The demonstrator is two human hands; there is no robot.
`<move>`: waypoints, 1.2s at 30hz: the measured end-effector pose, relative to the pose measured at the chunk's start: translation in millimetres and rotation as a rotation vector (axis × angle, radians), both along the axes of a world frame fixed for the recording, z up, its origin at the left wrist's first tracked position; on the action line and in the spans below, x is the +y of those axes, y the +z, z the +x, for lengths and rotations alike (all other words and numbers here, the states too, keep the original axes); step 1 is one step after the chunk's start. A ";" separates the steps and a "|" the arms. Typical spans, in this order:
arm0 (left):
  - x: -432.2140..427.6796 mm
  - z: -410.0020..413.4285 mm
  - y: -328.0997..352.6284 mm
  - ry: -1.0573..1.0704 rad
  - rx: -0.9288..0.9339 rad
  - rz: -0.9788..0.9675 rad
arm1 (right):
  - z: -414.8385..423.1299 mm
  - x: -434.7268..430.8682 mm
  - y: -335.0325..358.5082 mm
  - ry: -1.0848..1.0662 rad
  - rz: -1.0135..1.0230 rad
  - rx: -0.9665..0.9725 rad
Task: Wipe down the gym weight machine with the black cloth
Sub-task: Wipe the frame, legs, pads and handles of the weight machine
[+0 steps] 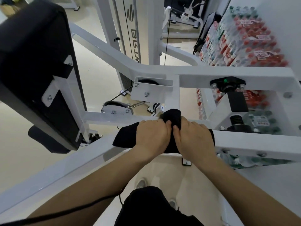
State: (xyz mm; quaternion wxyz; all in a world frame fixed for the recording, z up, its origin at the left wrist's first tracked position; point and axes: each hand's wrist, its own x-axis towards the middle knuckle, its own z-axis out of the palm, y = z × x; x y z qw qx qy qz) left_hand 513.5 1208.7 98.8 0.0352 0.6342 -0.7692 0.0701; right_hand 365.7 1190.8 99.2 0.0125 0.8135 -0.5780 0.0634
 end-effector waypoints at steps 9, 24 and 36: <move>22.1 2.5 -2.9 0.154 0.298 -0.049 | 0.6 24.6 -9.7 -0.022 -0.164 -0.207; 14.7 37.4 18.8 0.165 0.979 0.135 | 21.9 -5.2 8.7 0.159 0.097 -0.280; -14.2 96.3 40.5 0.262 1.144 0.065 | 30.0 -37.2 29.0 0.151 0.057 -0.464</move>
